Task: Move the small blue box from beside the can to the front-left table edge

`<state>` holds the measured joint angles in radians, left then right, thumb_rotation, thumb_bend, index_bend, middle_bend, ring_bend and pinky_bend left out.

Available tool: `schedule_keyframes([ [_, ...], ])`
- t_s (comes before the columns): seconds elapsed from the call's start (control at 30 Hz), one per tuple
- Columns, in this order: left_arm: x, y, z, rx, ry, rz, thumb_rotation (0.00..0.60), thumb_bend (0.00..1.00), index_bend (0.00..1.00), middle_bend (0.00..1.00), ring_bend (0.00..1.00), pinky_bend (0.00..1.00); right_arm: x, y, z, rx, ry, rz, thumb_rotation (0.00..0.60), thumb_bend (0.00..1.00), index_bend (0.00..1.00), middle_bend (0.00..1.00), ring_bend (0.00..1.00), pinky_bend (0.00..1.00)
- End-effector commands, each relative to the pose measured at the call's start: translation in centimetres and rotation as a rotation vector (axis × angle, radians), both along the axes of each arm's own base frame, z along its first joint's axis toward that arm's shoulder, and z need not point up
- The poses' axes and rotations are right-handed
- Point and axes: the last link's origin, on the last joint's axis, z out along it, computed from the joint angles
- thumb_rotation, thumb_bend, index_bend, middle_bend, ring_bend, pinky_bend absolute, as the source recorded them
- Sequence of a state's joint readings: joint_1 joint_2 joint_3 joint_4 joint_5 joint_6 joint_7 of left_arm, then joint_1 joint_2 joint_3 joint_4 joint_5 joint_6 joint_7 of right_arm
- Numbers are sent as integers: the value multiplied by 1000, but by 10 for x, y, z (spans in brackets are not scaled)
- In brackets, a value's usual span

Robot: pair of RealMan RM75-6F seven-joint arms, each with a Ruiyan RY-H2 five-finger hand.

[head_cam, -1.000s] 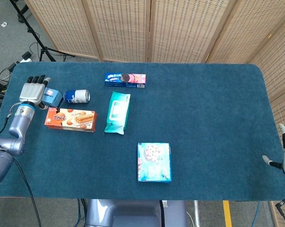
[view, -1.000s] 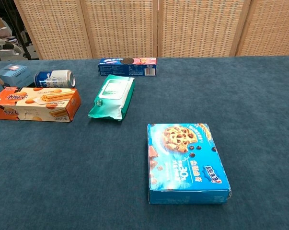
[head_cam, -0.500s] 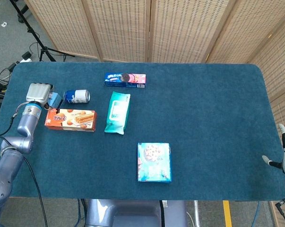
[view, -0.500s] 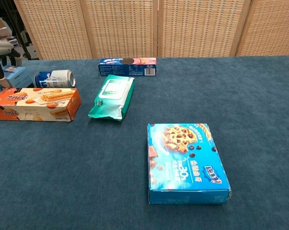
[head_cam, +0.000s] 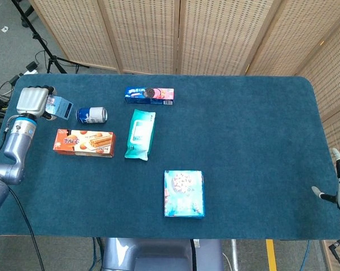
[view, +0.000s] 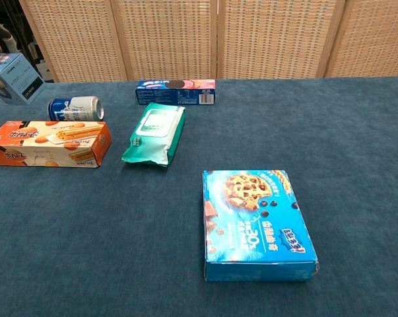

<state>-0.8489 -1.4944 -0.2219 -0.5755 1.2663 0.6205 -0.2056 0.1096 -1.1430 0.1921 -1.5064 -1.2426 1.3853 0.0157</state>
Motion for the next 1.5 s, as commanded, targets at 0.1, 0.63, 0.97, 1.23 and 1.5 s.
schedule_keyframes([
  [0.1, 4, -72, 47, -121, -220, 9, 600, 124, 579, 515, 375, 351, 2, 2, 3, -5, -15, 13, 600, 0, 0, 0, 0, 0],
  [0.63, -27, -205, 25, -256, -156, 88, 600, 151, 595, 542, 396, 351, 10, 11, 10, -1, -63, 72, 600, 0, 0, 0, 0, 0],
  [0.97, -28, -226, -11, -242, -220, 160, 600, 146, 594, 542, 396, 351, 10, 16, 15, -4, -88, 88, 600, 0, 0, 0, 0, 0],
  [1.23, -21, -236, -20, -221, -168, 160, 600, 0, 278, 52, 52, 63, 5, 18, 23, -21, -112, 88, 600, 0, 0, 0, 0, 0],
  [1.5, -8, -245, -13, -223, -153, 141, 600, 0, 76, 0, 0, 34, 4, 19, 27, -27, -127, 96, 600, 0, 0, 0, 0, 0],
])
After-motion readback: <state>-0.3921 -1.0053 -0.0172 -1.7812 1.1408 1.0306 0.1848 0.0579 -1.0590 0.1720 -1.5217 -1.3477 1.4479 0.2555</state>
